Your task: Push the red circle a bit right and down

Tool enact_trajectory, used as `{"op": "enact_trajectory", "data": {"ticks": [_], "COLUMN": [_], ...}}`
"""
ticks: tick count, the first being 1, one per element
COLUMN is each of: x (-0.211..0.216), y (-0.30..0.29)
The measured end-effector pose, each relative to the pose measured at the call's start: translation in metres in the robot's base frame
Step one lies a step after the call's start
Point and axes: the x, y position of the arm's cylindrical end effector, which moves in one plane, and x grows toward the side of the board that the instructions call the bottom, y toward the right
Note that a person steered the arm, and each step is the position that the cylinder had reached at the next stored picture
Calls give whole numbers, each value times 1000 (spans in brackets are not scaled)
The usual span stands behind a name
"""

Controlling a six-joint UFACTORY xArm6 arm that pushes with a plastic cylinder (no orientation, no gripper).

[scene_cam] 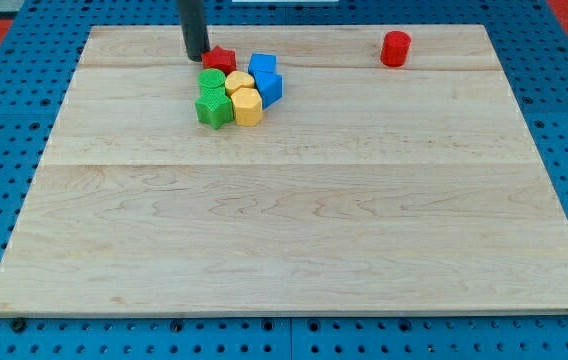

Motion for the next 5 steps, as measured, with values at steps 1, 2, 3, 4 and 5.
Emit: {"op": "enact_trajectory", "data": {"ticks": [1,2,3,4,5], "x": [15,15,-28,-45,-46], "y": [22,29,29,112,238]}}
